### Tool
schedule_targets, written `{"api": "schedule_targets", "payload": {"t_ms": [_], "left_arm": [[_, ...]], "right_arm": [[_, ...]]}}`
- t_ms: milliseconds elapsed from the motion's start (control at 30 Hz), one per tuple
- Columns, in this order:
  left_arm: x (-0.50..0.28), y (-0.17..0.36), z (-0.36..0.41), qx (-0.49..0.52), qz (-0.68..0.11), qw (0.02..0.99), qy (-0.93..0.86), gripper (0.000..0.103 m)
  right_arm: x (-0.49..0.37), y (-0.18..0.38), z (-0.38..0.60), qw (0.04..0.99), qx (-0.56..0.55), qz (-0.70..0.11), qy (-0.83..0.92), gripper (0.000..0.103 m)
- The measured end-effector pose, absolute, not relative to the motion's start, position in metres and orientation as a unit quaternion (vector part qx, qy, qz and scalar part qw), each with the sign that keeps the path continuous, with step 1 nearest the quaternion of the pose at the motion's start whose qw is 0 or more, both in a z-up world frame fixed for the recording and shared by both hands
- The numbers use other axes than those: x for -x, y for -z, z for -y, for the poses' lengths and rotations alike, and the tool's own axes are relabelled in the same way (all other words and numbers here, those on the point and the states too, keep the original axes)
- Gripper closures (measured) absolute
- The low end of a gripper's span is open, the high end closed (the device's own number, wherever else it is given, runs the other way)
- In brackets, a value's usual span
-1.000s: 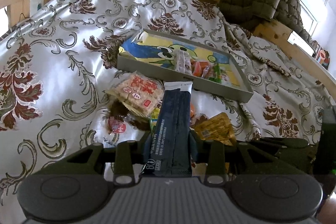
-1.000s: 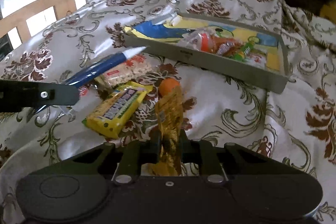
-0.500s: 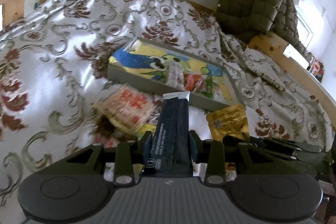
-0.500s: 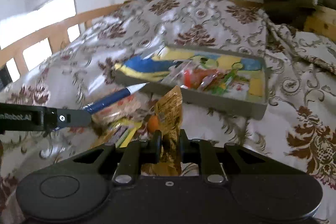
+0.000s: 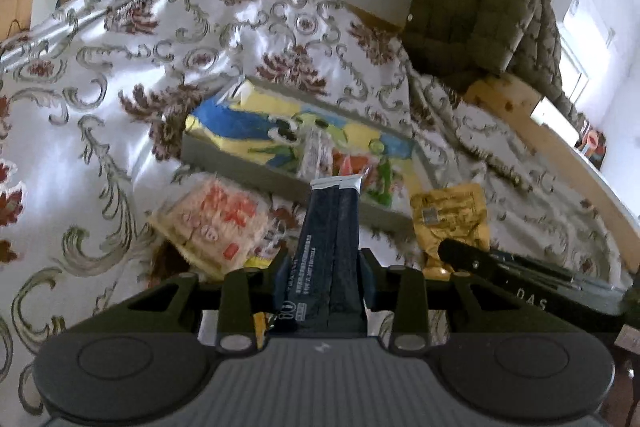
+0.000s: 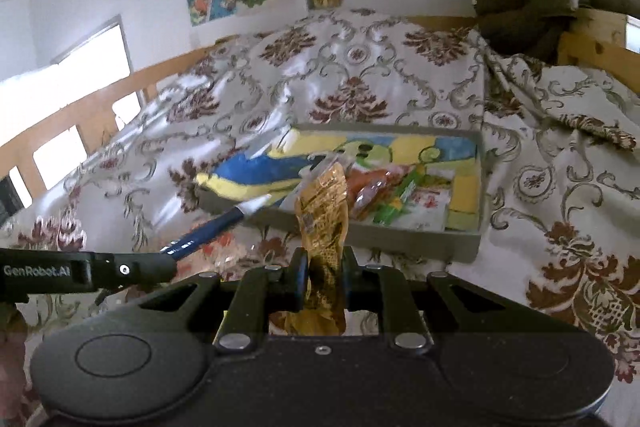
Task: Organize snacks
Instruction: 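Carry the navy pack with the left tool and gold pouch with the right tool into the tray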
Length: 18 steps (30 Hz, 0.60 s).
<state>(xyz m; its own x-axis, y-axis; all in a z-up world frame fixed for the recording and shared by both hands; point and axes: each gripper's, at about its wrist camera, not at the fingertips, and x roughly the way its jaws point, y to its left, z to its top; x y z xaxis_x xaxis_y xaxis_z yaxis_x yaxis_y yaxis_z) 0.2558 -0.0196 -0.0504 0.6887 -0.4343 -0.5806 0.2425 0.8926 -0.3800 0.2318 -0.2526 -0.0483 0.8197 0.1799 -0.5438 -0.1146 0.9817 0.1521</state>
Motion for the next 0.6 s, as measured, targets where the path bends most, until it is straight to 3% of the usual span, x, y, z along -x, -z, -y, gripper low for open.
{"api": "schedule_targets", "payload": {"t_ms": [267, 600], "left_arm": [[-0.277, 0.031, 0.034, 0.137, -0.316, 0.919, 0.193, 0.063], [-0.358, 0.032, 0.084, 0.147, -0.294, 0.924, 0.195, 0.063]], "right_arm": [[-0.248, 0.038, 0.273, 0.959, -0.07, -0.267, -0.058, 0.086], [-0.319, 0.035, 0.318, 0.967, -0.113, -0.229, -0.024, 0.086]]}}
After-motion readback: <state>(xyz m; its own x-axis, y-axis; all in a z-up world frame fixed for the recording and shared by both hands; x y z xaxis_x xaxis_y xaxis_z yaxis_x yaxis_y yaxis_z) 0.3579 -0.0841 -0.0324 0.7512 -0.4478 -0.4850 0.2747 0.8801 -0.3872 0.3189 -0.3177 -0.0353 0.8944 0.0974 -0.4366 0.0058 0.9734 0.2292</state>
